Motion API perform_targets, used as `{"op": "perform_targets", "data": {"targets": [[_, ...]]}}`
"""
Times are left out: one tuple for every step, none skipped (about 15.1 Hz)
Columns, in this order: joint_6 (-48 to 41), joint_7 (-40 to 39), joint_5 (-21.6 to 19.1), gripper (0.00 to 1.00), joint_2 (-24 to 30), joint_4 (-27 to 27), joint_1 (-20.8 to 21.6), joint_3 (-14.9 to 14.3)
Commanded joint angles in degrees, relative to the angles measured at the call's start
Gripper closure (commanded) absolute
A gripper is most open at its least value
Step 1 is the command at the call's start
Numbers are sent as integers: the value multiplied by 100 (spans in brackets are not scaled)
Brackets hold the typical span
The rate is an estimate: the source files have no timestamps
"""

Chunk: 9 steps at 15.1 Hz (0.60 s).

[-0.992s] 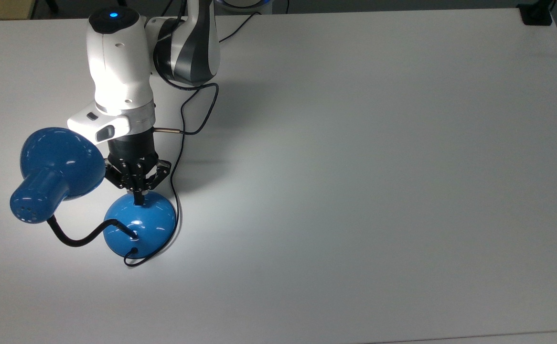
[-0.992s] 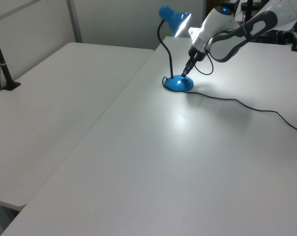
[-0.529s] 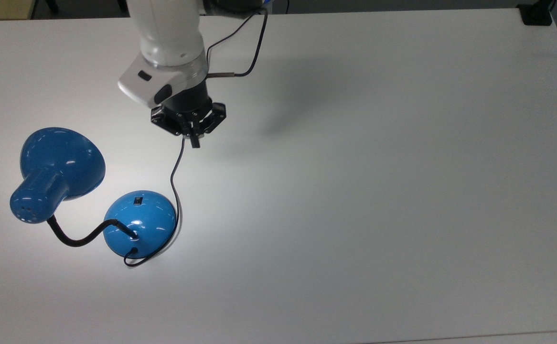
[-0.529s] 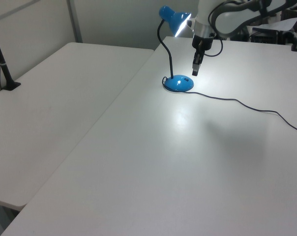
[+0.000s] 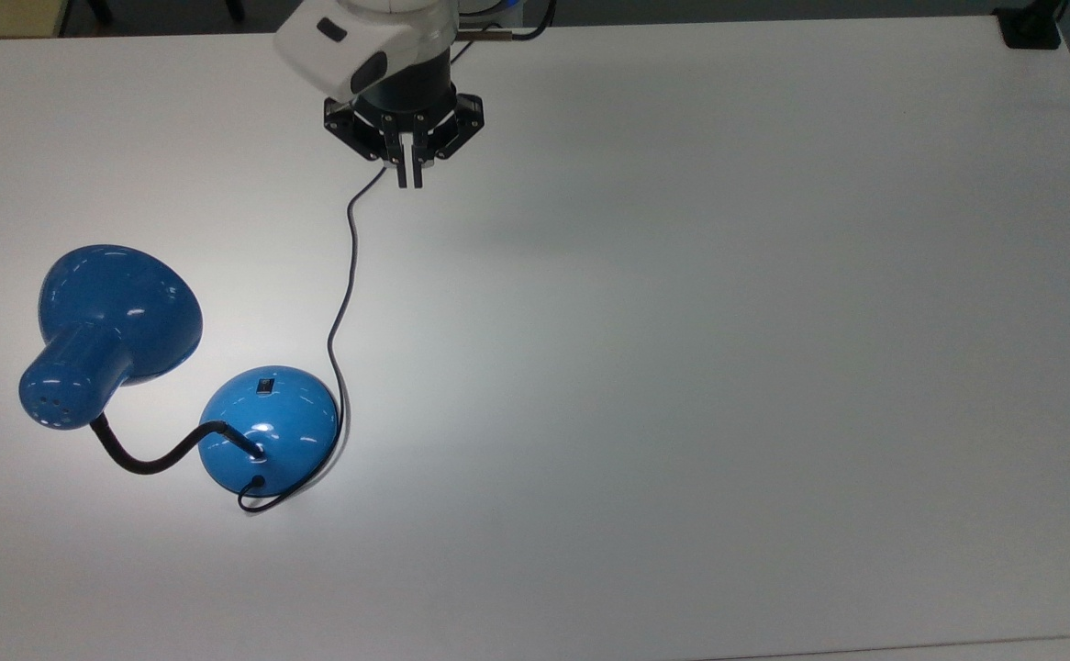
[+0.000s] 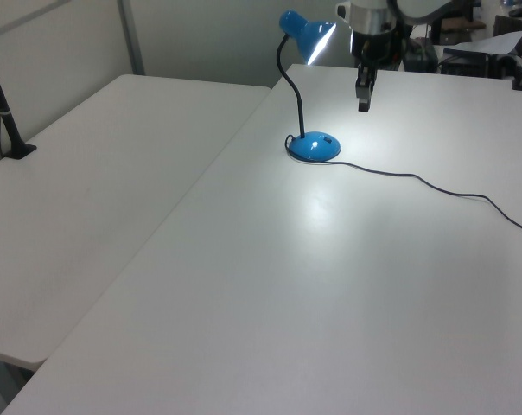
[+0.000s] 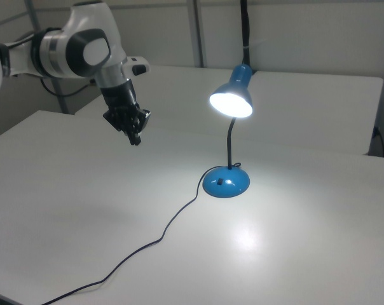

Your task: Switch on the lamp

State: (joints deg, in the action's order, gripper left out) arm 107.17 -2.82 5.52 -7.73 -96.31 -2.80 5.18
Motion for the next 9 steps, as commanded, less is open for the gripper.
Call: {"op": "perform_targets", "data": {"targets": [[-416, 246, 45, 36, 403, -28, 787, -832], [-477, 255, 28, 0, 447, 24, 990, -1061], [-573, 255, 28, 0, 448, 51, 1062, -1098], [-670, 264, 19, 0, 448, 77, 1106, -1124], [-767, 429, 19, 0, 448, 164, 1124, -1133], [-803, 892, 28, 0, 448, 217, 1106, -1134], [-803, 1106, 19, 0, 456, 227, 1106, -1125], [-803, 1125, 19, 0, 448, 227, 1080, -1125], [-812, 1117, 1, 0, 448, 296, 1054, -1133]]}}
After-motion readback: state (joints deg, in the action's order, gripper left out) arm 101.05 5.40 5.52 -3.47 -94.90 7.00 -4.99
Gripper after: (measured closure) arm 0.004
